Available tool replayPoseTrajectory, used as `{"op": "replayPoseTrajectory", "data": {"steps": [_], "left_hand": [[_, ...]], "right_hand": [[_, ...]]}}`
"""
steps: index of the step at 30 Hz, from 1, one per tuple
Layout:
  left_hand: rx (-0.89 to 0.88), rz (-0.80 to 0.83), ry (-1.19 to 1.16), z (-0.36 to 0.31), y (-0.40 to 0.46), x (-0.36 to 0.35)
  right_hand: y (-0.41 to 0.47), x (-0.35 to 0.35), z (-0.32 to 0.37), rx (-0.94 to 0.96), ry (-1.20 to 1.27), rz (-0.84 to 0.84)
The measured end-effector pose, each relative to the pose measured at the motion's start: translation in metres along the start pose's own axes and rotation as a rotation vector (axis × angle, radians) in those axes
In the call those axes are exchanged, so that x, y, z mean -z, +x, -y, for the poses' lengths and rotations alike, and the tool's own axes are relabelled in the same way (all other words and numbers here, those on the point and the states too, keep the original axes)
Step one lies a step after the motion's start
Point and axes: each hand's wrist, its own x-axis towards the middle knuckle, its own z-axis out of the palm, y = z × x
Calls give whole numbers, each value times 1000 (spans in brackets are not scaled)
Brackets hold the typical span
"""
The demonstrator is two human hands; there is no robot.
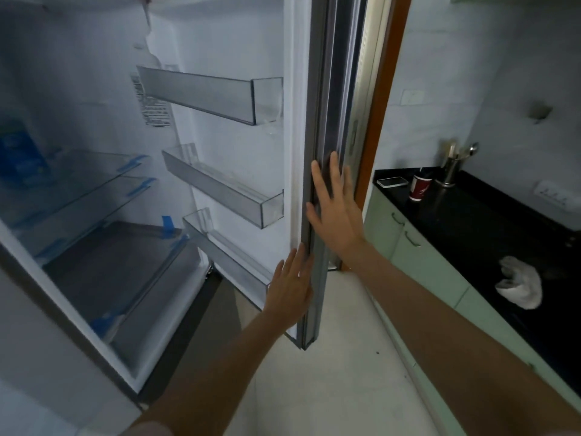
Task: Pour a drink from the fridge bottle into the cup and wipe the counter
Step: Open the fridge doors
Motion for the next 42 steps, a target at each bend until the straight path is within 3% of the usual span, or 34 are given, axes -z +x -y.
{"op": "replayPoseTrajectory", "data": {"steps": [16,26,36,42], "left_hand": [[-59,-4,-42,-15,150,-79],[-4,4,39,-11,242,-131],[108,-63,104,-2,328,-175],[219,7,212,8,367,-195]], "right_hand": [[67,-68,-123,-68,35,-52],[124,-113,-192,-119,110,71],[184,-181,-262,-1,238,41],[215,-214,-292,140,341,-19]]}}
